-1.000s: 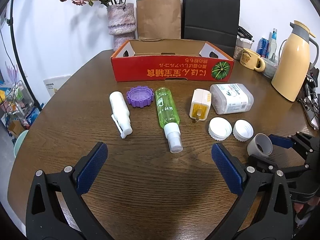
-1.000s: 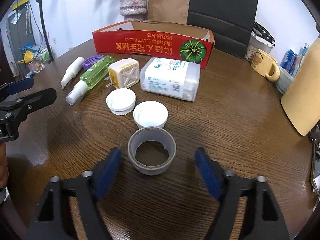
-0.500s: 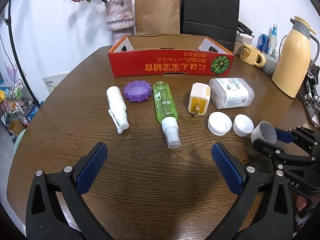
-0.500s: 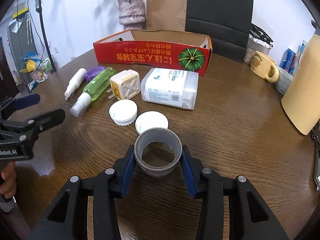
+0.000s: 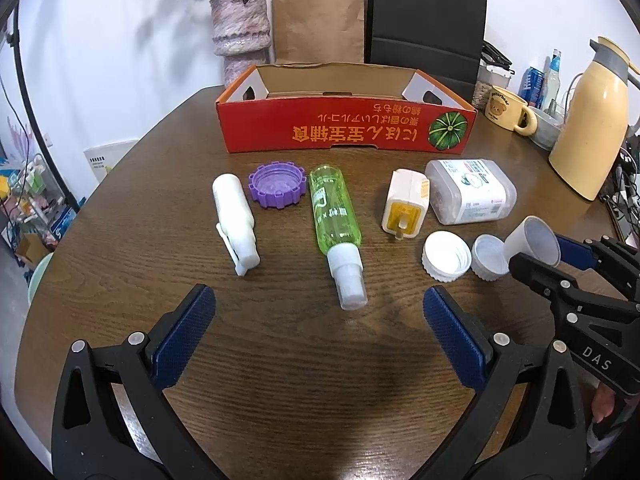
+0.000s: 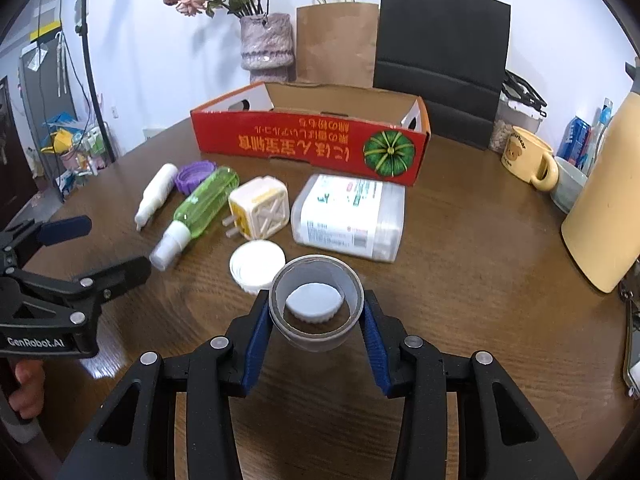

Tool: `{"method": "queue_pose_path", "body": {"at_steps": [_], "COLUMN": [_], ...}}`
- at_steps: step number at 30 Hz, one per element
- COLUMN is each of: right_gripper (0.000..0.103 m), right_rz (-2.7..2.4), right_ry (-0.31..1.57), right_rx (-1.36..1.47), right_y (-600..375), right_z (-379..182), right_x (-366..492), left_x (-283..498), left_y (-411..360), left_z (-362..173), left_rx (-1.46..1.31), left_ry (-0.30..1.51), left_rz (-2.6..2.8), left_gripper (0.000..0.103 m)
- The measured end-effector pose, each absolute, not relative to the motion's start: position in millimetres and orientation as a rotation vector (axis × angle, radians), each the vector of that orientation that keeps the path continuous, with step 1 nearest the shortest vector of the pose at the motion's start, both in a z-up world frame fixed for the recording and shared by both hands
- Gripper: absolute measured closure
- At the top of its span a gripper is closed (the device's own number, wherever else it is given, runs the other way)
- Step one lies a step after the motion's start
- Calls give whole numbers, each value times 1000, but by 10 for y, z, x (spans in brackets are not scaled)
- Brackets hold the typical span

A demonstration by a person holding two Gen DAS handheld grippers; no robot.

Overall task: Organize rigid objects
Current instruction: 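Grasp the clear ring with the right tool while the left tool grasps the green spray bottle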

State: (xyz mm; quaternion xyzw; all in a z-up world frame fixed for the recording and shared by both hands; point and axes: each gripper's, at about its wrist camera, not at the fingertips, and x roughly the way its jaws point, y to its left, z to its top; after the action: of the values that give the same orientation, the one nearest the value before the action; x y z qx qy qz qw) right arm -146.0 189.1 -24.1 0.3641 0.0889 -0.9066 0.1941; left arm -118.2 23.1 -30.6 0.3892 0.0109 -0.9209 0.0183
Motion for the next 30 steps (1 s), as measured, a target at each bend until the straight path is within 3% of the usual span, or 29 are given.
{"method": "queue_pose_path", "body": {"at_steps": [17,22,30], "right_gripper": [55,55,55], "right_rz": [-2606,-2624,-2651], "right_ry": [210,203,181], "right_rx": [953,946,940], "right_y": [1782,1750,1789], "right_z": [-90,-110,-113], "right_x": [-1810,-1860,-1870], "left_x": [-1795,-1917,-1999], "left_y": [171,189,202], "left_z": [-359,-450,-515], "left_rx": [1254,1294,1329], "left_ry": [26,45,59], "left_rz": [-2784,-2779,-2787], "left_gripper": [2,17,31]}}
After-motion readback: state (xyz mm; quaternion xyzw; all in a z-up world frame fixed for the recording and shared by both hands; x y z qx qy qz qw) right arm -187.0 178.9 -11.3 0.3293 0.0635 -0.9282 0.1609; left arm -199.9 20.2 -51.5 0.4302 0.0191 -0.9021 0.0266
